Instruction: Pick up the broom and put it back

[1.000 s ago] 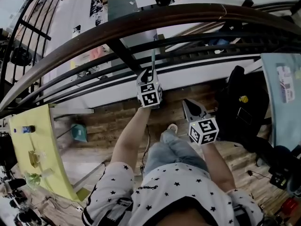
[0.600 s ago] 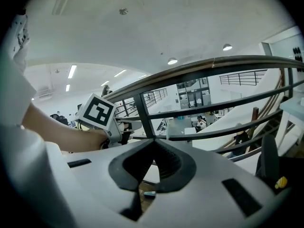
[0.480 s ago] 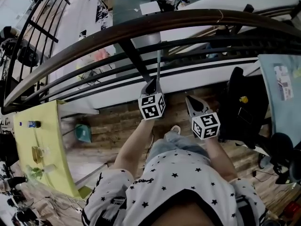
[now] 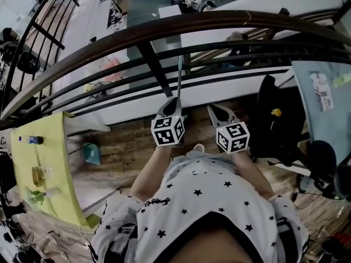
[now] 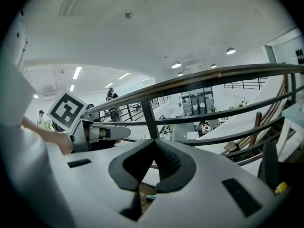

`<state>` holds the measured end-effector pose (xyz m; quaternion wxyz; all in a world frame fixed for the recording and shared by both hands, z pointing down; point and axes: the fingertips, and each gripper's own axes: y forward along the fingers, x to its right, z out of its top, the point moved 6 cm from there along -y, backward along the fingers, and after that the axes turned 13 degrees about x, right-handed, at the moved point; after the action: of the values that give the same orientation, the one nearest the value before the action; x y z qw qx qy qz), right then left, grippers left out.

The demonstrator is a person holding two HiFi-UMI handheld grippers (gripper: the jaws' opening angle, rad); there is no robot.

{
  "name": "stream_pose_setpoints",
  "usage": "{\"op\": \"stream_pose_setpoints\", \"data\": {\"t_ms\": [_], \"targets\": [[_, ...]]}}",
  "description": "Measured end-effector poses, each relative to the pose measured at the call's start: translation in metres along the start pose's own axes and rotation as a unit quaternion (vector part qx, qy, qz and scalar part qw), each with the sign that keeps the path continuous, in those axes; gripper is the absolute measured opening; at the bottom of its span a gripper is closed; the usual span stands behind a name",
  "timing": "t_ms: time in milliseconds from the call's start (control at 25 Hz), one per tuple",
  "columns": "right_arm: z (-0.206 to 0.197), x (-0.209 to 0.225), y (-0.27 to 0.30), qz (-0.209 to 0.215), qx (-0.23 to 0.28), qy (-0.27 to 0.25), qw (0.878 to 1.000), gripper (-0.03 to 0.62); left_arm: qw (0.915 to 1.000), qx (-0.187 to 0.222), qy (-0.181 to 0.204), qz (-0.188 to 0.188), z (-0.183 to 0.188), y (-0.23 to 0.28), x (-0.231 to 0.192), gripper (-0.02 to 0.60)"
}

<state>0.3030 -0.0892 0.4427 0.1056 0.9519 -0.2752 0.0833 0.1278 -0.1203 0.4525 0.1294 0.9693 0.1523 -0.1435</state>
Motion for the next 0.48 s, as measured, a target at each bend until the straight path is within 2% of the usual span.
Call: {"op": "stream_pose_setpoints", "data": {"t_ms": [160, 480], "targets": [[0.006, -0.004, -0.001, 0.0, 0.011, 0.0, 1.0, -0.006, 0.9997, -0.011, 0.009, -0.019, 0.004, -0.018, 0.006, 0.012], [0.007, -0.01, -0.007, -0.007, 0.021, 0.003, 1.0, -0.006, 0.9988, -0.025, -0.009, -0.04, 0.005, -0.044, 0.004, 0.012]]}}
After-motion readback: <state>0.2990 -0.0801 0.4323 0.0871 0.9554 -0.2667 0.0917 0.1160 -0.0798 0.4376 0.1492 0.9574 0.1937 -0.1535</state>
